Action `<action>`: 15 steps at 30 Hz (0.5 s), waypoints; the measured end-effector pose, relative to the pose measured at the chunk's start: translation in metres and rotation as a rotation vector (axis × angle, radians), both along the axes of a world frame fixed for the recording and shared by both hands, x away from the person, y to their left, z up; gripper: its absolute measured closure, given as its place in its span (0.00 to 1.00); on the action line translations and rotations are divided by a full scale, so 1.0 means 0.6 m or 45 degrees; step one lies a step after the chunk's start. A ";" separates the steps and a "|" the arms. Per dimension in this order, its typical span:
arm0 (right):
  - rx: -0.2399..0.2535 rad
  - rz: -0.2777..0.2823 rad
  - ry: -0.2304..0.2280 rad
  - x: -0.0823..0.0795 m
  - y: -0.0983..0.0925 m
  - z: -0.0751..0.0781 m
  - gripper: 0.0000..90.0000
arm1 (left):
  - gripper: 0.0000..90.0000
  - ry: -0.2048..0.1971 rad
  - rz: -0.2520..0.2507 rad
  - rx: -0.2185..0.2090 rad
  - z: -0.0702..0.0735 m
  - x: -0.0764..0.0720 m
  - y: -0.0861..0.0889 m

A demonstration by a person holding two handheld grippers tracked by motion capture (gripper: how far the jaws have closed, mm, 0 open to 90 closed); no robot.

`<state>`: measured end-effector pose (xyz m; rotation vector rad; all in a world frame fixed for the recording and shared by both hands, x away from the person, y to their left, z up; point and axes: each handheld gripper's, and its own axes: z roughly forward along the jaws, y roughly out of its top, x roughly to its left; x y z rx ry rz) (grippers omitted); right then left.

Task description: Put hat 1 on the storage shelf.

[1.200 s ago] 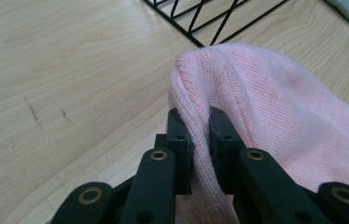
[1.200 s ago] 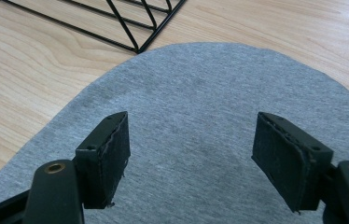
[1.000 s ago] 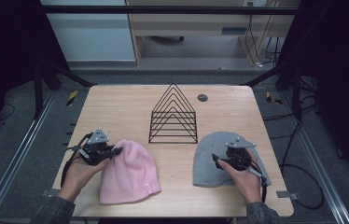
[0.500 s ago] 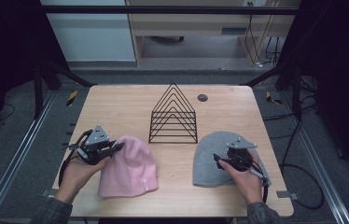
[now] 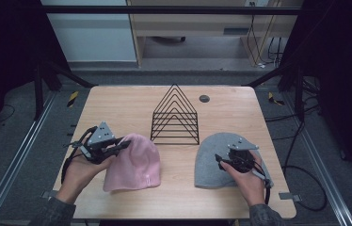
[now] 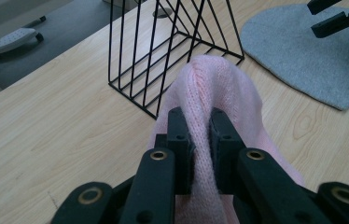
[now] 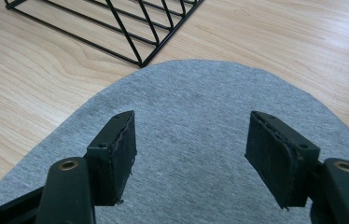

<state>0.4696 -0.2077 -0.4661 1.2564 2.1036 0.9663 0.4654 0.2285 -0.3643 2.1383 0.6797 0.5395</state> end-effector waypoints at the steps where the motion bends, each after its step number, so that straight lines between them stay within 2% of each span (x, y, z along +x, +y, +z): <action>1: -0.002 0.000 0.000 0.001 0.000 0.000 0.37 | 0.90 -0.002 0.001 -0.010 0.001 0.002 -0.001; 8: 0.009 0.004 0.010 0.002 0.004 0.000 0.37 | 0.90 -0.006 0.005 -0.021 0.015 0.006 0.005; 15: 0.018 0.014 -0.024 -0.003 0.009 0.013 0.34 | 0.90 -0.030 -0.010 -0.019 0.038 0.006 0.005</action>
